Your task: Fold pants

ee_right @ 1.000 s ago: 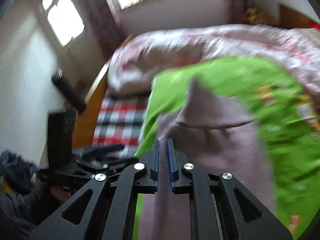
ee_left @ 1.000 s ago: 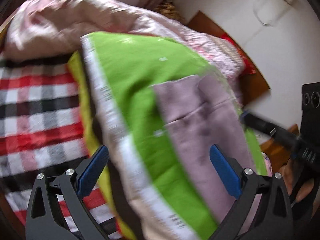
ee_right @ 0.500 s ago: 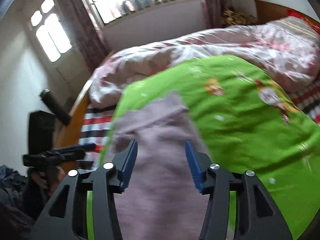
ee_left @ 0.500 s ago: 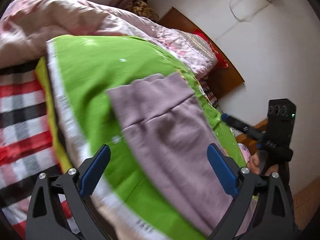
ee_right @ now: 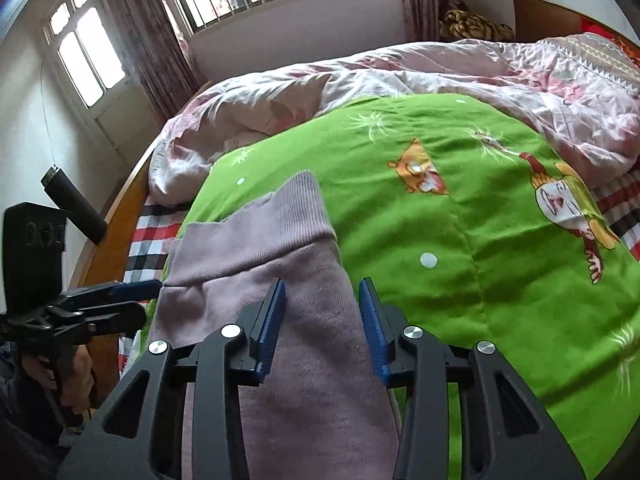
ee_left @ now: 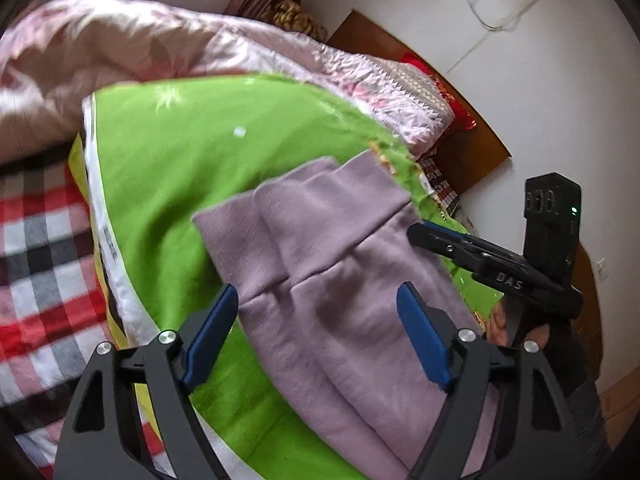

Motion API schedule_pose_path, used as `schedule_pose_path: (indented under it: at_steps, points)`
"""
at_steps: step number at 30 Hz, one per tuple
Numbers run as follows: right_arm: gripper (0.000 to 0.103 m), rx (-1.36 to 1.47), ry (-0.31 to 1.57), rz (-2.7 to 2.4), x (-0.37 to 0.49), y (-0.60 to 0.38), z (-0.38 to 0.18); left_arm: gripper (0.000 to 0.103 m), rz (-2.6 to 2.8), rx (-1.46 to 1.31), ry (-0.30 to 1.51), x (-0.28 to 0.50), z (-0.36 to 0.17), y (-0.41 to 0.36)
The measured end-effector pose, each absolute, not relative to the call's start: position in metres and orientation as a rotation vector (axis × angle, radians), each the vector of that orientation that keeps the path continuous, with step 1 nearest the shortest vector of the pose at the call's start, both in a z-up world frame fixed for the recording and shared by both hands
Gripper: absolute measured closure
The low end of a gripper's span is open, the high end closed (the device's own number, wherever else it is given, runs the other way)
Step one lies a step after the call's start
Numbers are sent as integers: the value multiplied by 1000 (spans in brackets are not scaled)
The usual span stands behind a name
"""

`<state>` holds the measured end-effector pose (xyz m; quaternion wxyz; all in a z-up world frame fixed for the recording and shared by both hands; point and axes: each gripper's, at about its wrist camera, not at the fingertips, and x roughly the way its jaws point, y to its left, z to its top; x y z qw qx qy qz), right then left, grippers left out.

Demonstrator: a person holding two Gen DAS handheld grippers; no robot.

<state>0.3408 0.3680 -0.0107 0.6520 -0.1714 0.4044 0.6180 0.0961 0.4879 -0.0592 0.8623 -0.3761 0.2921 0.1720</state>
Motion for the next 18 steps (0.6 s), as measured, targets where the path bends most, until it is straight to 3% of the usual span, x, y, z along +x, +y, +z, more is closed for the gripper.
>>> schedule_pose_path:
  at_steps: [4, 8, 15, 16, 18]
  points:
    - [71, -381, 917, 1394, 342, 368, -11, 27, 380, -769, 647, 112, -66, 492]
    - [77, -386, 902, 1393, 338, 368, -10, 50, 418, -731, 647, 119, -69, 493]
    - [77, -388, 917, 1388, 339, 370, -14, 50, 401, -700, 669, 125, -70, 485]
    - [77, -391, 915, 1386, 338, 370, -14, 55, 402, -685, 667, 127, -71, 485]
    - [86, -401, 900, 1385, 335, 370, -13, 76, 425, -664, 666, 129, -72, 487]
